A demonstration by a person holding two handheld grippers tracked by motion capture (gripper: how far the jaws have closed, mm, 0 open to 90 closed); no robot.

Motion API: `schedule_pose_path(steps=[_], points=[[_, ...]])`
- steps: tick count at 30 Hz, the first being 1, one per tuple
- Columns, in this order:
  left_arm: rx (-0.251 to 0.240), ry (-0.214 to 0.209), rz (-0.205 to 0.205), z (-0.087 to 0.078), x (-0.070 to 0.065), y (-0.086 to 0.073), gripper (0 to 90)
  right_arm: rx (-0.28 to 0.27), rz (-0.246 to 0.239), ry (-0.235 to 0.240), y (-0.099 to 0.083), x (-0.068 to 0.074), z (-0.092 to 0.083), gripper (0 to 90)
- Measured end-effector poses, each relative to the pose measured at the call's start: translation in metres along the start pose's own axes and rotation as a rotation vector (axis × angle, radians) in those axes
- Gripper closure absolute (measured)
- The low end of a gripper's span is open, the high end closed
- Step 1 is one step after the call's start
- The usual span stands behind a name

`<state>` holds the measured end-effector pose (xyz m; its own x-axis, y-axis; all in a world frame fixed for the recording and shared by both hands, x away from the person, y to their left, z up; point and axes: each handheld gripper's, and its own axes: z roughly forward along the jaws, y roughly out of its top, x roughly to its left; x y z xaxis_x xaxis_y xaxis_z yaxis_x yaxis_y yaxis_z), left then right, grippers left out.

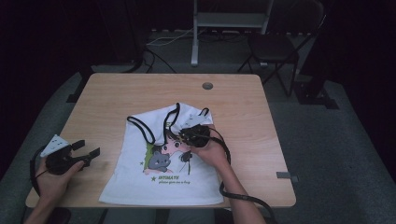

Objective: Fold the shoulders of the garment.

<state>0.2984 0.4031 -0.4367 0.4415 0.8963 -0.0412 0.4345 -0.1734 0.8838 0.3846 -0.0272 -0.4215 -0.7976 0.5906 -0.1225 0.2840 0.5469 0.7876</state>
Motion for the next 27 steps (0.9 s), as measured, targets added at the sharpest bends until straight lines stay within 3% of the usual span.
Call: schedule_pose_path(steps=[17, 27], points=[[-0.004, 0.003, -0.002, 0.000, -0.001, 0.000, 22.1, 0.045, -0.088, 0.009, -0.009, 0.008, -0.013, 81.7], [-0.002, 0.004, -0.001, 0.000, -0.001, 0.000, 22.1, 0.055, -0.097, 0.023, -0.017, 0.011, -0.017, 81.7]])
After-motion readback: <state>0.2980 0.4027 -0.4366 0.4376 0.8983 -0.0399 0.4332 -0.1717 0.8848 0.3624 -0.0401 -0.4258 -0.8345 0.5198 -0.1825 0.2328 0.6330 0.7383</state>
